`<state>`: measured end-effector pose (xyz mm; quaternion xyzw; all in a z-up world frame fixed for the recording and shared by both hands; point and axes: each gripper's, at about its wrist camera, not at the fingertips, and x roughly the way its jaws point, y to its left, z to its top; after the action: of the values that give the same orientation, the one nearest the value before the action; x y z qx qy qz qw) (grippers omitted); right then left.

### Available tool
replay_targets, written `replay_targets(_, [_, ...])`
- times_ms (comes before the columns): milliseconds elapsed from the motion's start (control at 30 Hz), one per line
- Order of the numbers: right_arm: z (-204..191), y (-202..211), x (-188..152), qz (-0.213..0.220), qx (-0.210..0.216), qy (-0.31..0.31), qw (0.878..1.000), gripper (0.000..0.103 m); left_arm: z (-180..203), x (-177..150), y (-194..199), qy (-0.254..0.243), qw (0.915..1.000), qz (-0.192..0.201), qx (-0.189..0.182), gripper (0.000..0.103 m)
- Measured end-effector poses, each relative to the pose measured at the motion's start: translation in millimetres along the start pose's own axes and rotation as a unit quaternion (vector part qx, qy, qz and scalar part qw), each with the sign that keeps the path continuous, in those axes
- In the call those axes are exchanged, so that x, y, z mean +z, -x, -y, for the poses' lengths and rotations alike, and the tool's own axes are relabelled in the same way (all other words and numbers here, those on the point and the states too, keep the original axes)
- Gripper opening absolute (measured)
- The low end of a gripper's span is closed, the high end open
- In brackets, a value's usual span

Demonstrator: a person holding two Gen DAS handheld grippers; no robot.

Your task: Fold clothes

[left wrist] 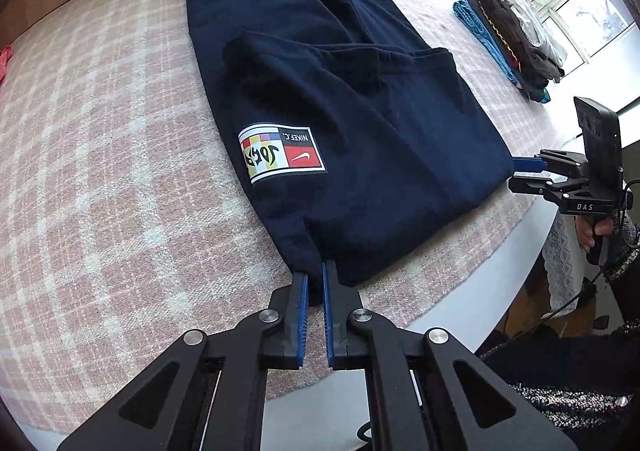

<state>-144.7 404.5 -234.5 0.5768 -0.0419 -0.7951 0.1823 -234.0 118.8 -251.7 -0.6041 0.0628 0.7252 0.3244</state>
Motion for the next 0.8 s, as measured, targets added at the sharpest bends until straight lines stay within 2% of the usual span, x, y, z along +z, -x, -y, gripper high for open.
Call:
replay_targets(100, [-2, -1, 1, 0.008, 0.0, 0.001, 1.0, 0.045, 2, 1, -1, -0.007, 1.0, -0.004, 0.002, 0.005])
replay_targets(133, [-2, -2, 2, 0.008, 0.002, 0.003, 1.0, 0.034, 3, 2, 0, -0.01, 0.9999, -0.004, 0.002, 0.005])
replay_targets(167, [-2, -3, 3, 0.007, 0.004, 0.004, 1.0, 0.017, 3, 3, 1, -0.014, 0.9999, -0.005, 0.002, 0.005])
replay_targets(233, [-3, -5, 6, 0.0, 0.002, 0.008, 1.0, 0.01, 5, 5, 4, -0.026, 0.9996, -0.008, 0.005, 0.004])
replay_targets(367, [-3, 14, 14, 0.0, 0.013, 0.008, 1.0, 0.008, 10, 12, 32, -0.062, 0.998, -0.005, 0.01, 0.004])
replay_targets(467, [6, 39, 19, 0.027, 0.02, -0.008, 0.999, 0.008, 15, 17, 53, -0.082, 0.9965, 0.013, 0.0, 0.004])
replay_targets(500, [8, 39, 19, 0.028, 0.019, -0.014, 0.999, 0.008, 15, 17, 50, -0.084, 0.9964, 0.011, -0.001, 0.004])
replay_targets(600, [7, 16, 15, -0.003, 0.003, -0.012, 1.0, 0.008, 7, 7, 21, -0.067, 0.9972, -0.031, 0.011, 0.003])
replay_targets(633, [5, 10, 14, -0.013, -0.001, -0.009, 1.0, 0.008, 4, 3, 20, -0.063, 0.9975, -0.032, 0.009, 0.003])
replay_targets(733, [7, 19, 18, 0.008, 0.008, -0.024, 1.0, 0.008, -8, -6, 19, -0.047, 0.9983, -0.034, 0.006, 0.002])
replay_targets(800, [11, 12, 16, -0.001, -0.004, -0.03, 1.0, 0.008, -14, -8, 19, -0.037, 0.9987, -0.036, 0.006, 0.0])
